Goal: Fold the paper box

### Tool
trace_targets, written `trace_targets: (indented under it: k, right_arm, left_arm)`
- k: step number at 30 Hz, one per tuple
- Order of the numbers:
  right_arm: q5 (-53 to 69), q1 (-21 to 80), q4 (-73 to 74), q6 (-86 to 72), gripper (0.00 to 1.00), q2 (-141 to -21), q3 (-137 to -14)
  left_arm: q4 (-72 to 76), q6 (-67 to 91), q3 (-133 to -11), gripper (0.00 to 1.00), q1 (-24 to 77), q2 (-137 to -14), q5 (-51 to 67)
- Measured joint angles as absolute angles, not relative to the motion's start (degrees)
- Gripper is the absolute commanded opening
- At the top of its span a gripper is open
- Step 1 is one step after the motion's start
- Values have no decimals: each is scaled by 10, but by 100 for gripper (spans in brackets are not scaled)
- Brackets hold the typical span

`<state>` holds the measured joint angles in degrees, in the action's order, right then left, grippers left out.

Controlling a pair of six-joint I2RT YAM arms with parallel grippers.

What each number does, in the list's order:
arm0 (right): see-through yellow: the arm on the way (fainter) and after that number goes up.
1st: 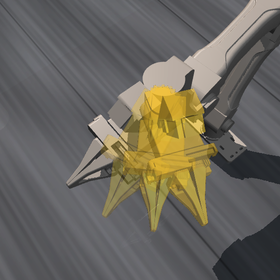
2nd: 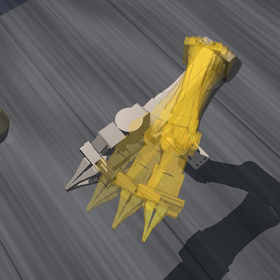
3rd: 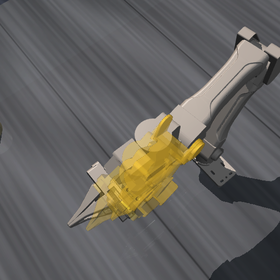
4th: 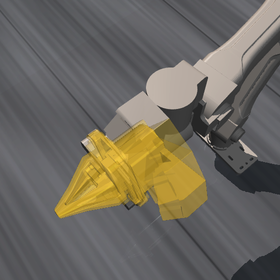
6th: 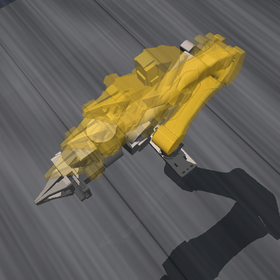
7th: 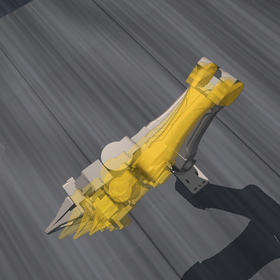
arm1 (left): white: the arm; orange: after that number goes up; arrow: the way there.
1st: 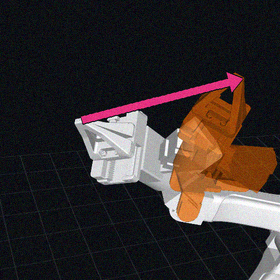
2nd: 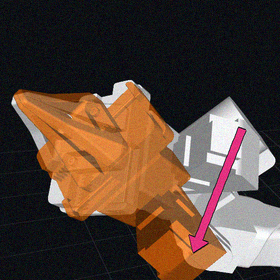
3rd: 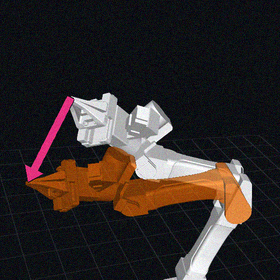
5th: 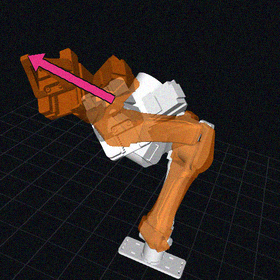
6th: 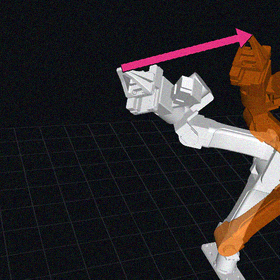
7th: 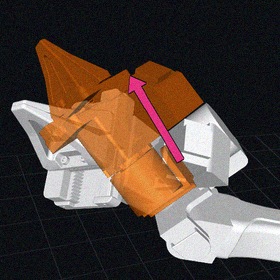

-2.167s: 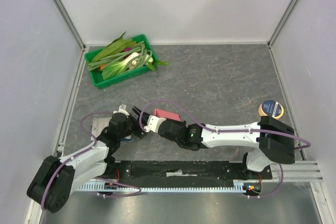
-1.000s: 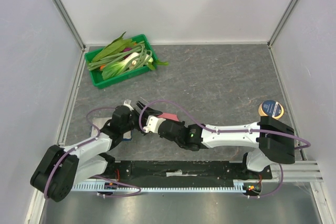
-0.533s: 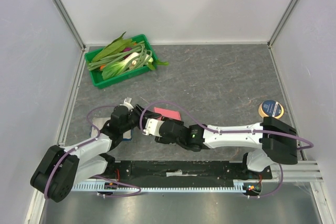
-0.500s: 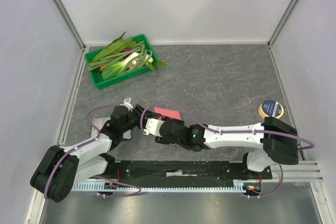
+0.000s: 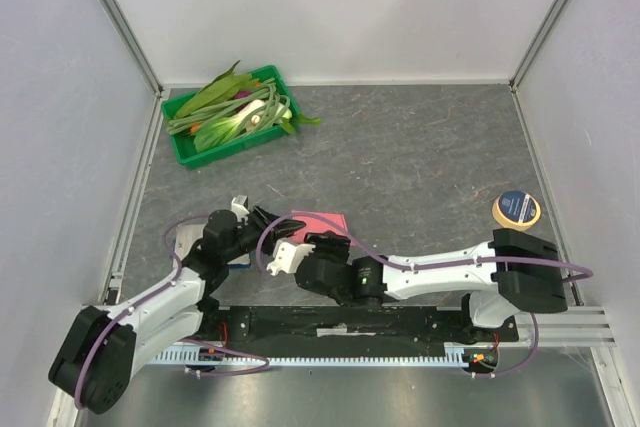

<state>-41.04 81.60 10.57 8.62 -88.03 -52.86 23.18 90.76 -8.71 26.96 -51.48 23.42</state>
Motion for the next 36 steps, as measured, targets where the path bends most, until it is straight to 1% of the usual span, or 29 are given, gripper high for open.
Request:
trace_targets:
  k: [2, 3, 6, 7, 8, 9, 11, 12, 15, 16, 19, 22, 24, 29, 33, 36]
  right_arm:
    - [-453, 829, 101, 96, 48, -891, -529]
    - [-470, 833, 98, 101, 42, -896, -529]
    - [-513, 842, 90, 114, 29, -902, -529]
    - [-519, 845, 85, 119, 27, -902, -529]
    - [-528, 849, 81, 127, 24, -902, -529]
    - [-533, 851, 79, 134, 16, -902, -529]
    - [-539, 855, 74, 143, 9, -902, -529]
    - [-536, 855, 73, 146, 5, -902, -529]
    - [-523, 849, 79, 142, 0, -901, -530]
    - [-513, 845, 88, 139, 0, -900, -533]
    - [-472, 830, 131, 123, 0, -900, -550]
    - [-416, 813, 174, 102, 0, -893, -564]
    - [-363, 795, 207, 84, 0, -878, -564]
    - [-232, 733, 275, 43, 1, -853, -571]
    - [-142, 673, 312, 23, 1, -854, -578]
    - [-93, 631, 321, 18, 0, -858, -591]
  left_arm:
    - [222, 922, -82, 18, 270, -502, 240]
    - [215, 929, -80, 18, 270, -494, 242]
    - [198, 945, -75, 17, 270, -469, 245]
    - [198, 952, -72, 17, 270, -458, 244]
    - [197, 958, -69, 20, 269, -448, 244]
    - [196, 961, -67, 38, 268, -438, 244]
    - [189, 962, -63, 57, 268, -422, 243]
    - [179, 958, -64, 71, 268, -412, 241]
    - [123, 914, -81, 83, 268, -381, 239]
    - [100, 894, -92, 84, 268, -372, 235]
    - [45, 836, -120, 84, 268, -343, 213]
    - [-8, 776, -133, 79, 268, -303, 186]
    - [-53, 728, -143, 70, 269, -270, 156]
    - [-98, 641, -147, 58, 269, -209, 105]
    - [-61, 590, -131, 57, 269, -219, 114]
    - [-15, 557, -111, 63, 271, -268, 134]
